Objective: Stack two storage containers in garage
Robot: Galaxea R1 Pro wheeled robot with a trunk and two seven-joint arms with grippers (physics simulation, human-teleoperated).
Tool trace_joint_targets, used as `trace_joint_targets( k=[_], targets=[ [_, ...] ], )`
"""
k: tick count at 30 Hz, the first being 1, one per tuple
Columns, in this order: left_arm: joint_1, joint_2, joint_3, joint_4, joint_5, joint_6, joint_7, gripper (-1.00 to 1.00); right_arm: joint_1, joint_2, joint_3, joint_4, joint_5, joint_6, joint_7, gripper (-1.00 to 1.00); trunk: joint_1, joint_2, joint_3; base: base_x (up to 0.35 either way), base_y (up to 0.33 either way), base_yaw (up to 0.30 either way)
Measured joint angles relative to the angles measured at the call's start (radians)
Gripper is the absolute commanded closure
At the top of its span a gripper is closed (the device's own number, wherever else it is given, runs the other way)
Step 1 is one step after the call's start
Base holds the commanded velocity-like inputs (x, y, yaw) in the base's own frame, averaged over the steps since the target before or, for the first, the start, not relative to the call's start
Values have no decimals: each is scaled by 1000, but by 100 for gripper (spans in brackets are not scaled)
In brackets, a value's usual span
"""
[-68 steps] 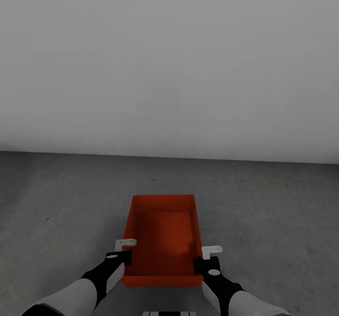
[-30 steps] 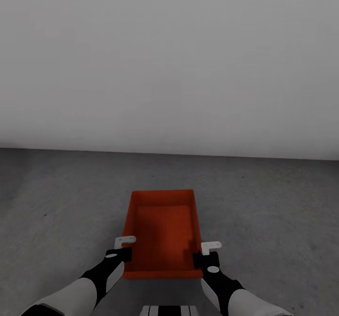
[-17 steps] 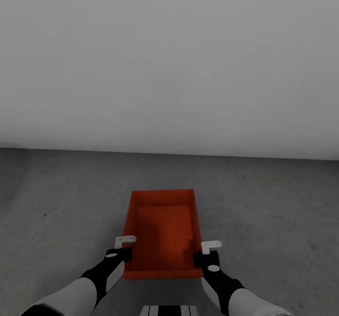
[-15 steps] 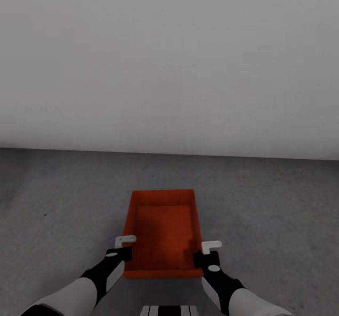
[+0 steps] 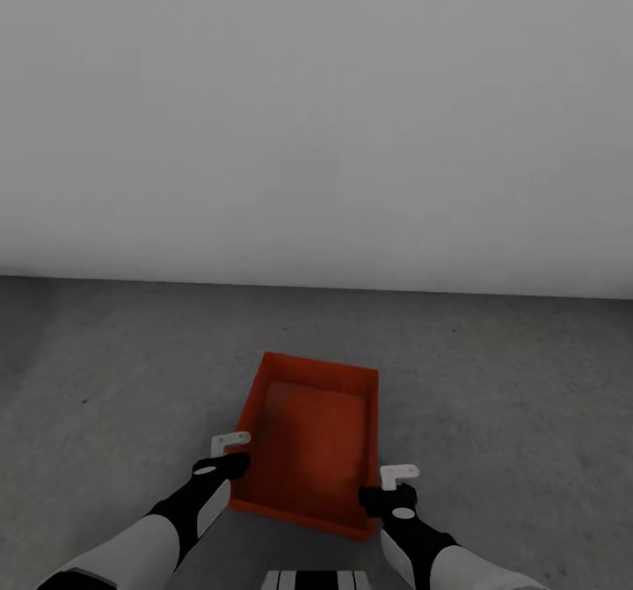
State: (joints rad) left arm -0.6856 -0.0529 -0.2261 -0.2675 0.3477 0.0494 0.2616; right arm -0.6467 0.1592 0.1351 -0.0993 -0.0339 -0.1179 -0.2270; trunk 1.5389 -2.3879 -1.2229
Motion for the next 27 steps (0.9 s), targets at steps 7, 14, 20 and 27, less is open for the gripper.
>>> trace_joint_targets(
  k=[7,14,20,27],
  targets=[
    [0,0,0,2,-1,-3,1,-100,0,-1,0,0,1,1,1,-100,0,0,0,0,0,0],
    [0,-2,0,1,0,-4,1,-100,0,1,0,0,-1,3,-1,-100,0,0,0,0,0,0],
    [0,-2,1,2,0,-4,1,-100,0,2,0,0,-2,4,-3,-100,0,0,0,0,0,0],
    [0,-3,0,2,1,-4,1,-100,0,2,0,0,-2,2,-3,-100,-8,14,6,0,0,0]
  ],
)
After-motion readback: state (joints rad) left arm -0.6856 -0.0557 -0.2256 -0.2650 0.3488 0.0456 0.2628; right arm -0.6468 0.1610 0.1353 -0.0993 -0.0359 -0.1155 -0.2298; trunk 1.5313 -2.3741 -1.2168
